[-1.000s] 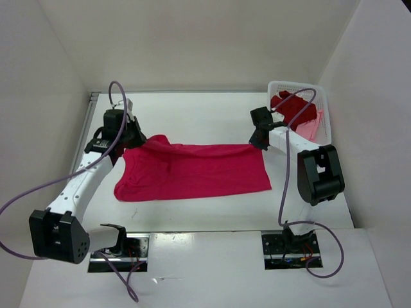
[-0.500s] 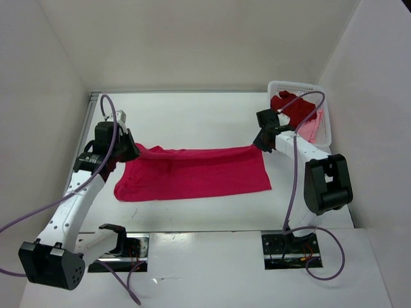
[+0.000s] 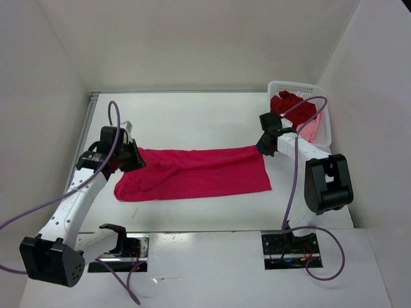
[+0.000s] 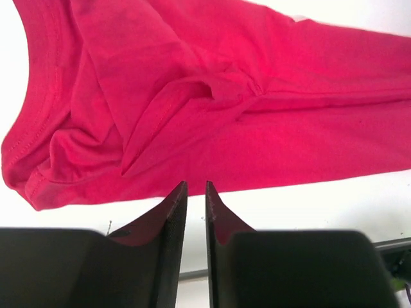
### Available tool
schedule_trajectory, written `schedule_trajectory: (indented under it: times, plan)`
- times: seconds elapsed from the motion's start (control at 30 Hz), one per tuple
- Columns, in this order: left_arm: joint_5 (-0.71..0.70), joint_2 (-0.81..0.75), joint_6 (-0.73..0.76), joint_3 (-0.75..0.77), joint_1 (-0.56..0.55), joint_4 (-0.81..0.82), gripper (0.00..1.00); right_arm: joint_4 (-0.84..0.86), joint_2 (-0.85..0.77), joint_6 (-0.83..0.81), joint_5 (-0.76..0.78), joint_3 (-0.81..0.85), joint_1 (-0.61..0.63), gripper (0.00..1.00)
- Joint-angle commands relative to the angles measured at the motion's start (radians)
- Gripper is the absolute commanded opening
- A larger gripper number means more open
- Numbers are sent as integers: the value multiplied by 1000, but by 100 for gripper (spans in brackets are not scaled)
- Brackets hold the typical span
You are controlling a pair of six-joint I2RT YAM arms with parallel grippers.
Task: Fold and stack the t-shirts
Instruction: Fold the other side of the tshirt into a rectangle
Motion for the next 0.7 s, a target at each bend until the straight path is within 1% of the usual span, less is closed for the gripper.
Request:
schedule_trajectory:
  times: [0.0,0.03,0.07,0.17,0.2,0.23,0.3,0.33,0.4,0.47,0.5,0.53,0.57,0.6,0.63,0.67]
  plan:
    - [23,-13,-11,32,-4,-43,26,-9,-25,13,9,-6,-9,10]
    - [14,-24,-11,32,-4,-43,29,-9,-40,13,9,-6,-9,13]
    - [2,-24,-11,45,-4,-43,29,-9,-50,13,9,-6,-9,18]
    - [-21,6,1,93,-4,-4,30,-20,-91,13,-12,-6,-9,24]
    - [-21,32,1,108,-4,29,33,-20,-114,13,-34,-6,-9,24]
    - [-30,49,10,134,-4,49,34,-20,-125,22,-34,-6,-9,25]
    - [-44,95,21,160,-4,86,37,-29,-149,22,-60,3,14,25]
    - [-58,155,32,186,-4,112,39,-38,-160,31,-73,13,46,25]
    - [-76,268,32,197,6,169,40,4,-169,63,-125,23,150,15]
    - [-66,336,21,197,34,216,42,37,-157,94,-179,55,227,7]
    - [-45,358,21,197,45,233,42,51,-142,94,-190,75,312,4]
    - [-44,373,5,197,66,270,43,60,-125,108,-190,100,356,0]
    - [-29,432,-14,197,86,281,43,86,-81,108,-230,153,432,0]
    - [-29,453,-14,197,86,293,43,86,-35,108,-247,207,463,0]
    - [-29,470,-14,197,98,293,43,100,-35,108,-261,233,492,0]
    - [-40,499,-14,182,118,304,44,119,10,108,-271,259,543,0]
